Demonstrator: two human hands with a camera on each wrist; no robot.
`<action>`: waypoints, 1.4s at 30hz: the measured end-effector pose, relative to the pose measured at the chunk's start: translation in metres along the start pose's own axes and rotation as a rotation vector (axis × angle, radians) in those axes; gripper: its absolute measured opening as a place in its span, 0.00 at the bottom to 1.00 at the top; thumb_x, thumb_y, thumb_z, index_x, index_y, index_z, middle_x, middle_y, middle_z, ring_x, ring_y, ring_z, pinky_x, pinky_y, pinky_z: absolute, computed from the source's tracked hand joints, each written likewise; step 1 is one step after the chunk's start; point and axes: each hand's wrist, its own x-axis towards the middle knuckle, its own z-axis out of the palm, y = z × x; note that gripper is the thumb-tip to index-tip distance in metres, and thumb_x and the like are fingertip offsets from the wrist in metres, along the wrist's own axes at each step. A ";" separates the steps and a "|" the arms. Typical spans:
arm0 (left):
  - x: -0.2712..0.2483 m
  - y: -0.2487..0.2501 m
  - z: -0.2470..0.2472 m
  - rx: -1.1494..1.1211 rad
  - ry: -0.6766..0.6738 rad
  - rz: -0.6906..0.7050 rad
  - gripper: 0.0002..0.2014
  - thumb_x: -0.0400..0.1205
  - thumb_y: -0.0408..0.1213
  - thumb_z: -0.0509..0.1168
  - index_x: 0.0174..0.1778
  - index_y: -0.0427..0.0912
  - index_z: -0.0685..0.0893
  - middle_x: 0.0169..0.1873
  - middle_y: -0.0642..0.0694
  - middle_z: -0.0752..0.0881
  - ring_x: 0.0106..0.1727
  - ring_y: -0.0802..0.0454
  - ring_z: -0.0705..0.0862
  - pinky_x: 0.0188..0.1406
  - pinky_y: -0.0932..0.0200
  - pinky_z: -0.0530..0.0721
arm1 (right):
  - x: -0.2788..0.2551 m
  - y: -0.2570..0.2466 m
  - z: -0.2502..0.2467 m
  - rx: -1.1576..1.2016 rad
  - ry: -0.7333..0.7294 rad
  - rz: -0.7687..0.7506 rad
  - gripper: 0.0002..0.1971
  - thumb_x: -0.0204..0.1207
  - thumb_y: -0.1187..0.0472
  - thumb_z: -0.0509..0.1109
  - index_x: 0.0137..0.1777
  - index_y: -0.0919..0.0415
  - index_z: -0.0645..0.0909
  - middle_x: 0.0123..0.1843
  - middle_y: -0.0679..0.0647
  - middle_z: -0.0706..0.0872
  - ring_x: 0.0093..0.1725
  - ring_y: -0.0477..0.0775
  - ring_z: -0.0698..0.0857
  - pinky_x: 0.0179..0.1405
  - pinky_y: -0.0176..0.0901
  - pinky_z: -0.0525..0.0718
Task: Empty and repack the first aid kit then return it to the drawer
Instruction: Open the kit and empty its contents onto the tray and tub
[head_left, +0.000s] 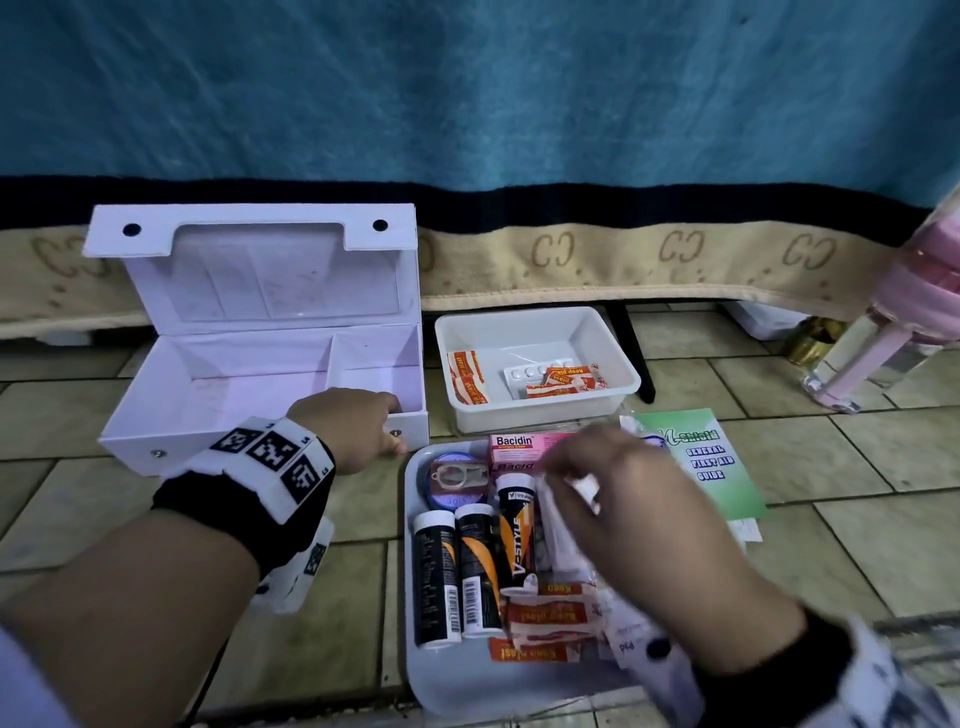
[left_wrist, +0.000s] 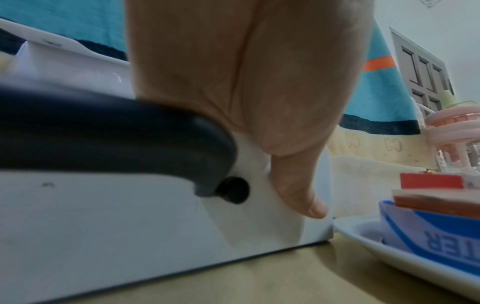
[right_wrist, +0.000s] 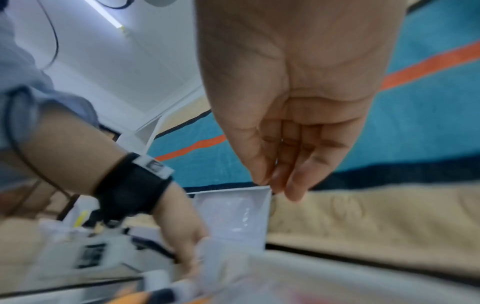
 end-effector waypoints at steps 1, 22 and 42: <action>0.000 0.000 0.000 -0.001 -0.002 0.000 0.23 0.82 0.53 0.62 0.72 0.54 0.72 0.63 0.47 0.82 0.63 0.47 0.79 0.60 0.53 0.78 | 0.016 0.003 -0.013 -0.054 -0.013 0.006 0.08 0.77 0.57 0.65 0.51 0.49 0.84 0.49 0.47 0.85 0.45 0.50 0.85 0.45 0.47 0.85; -0.001 -0.002 0.001 -0.006 0.010 -0.001 0.21 0.82 0.53 0.61 0.71 0.55 0.73 0.61 0.48 0.84 0.62 0.46 0.80 0.59 0.50 0.80 | 0.176 0.041 0.032 -0.720 -0.539 -0.147 0.14 0.77 0.62 0.67 0.62 0.54 0.77 0.64 0.55 0.79 0.64 0.61 0.74 0.59 0.52 0.74; -0.002 0.000 0.000 0.011 0.019 0.007 0.22 0.82 0.53 0.61 0.73 0.54 0.72 0.64 0.48 0.82 0.64 0.46 0.79 0.60 0.52 0.78 | 0.128 0.030 -0.057 -0.151 -0.048 -0.209 0.04 0.73 0.62 0.72 0.47 0.57 0.84 0.45 0.53 0.86 0.45 0.55 0.83 0.44 0.45 0.78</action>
